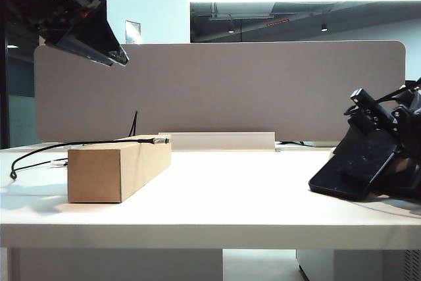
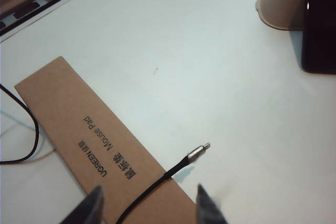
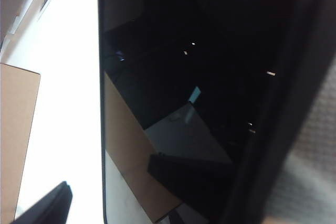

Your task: Pick up the charging cable and the phone, plug the charging cable into the charging port on the phone, and finally place them back on the table.

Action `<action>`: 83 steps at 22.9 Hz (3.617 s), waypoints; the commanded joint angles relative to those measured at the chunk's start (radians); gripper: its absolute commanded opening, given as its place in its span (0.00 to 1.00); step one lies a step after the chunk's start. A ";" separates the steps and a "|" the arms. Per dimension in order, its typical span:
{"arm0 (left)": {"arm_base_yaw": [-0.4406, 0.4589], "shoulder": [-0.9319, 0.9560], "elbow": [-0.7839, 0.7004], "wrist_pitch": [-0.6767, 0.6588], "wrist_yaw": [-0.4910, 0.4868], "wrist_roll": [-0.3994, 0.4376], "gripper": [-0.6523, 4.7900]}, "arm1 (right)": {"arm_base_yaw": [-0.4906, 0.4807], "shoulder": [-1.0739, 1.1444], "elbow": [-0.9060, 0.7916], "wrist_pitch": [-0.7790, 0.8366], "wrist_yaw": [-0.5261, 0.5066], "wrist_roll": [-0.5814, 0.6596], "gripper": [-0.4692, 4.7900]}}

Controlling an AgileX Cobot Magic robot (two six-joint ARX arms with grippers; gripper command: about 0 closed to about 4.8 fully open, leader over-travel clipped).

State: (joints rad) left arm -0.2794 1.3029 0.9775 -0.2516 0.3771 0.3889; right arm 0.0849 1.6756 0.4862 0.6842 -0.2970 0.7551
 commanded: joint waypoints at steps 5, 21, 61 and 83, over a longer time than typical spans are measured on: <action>-0.002 -0.004 0.007 -0.018 0.002 0.004 0.52 | 0.001 0.030 0.012 -0.022 -0.002 0.005 0.58; -0.002 -0.004 0.007 -0.020 0.023 -0.003 0.51 | 0.001 0.028 0.013 0.016 -0.208 0.005 0.08; -0.213 0.515 0.582 -0.631 -0.312 0.753 0.50 | 0.001 -0.547 0.013 -0.338 -0.378 -0.220 0.08; -0.214 0.613 0.592 -0.574 -0.339 0.782 0.38 | 0.001 -0.547 0.012 -0.345 -0.378 -0.241 0.08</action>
State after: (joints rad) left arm -0.4911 1.9190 1.5673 -0.8448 0.0372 1.1740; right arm 0.0868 1.1339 0.4927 0.3035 -0.6659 0.5232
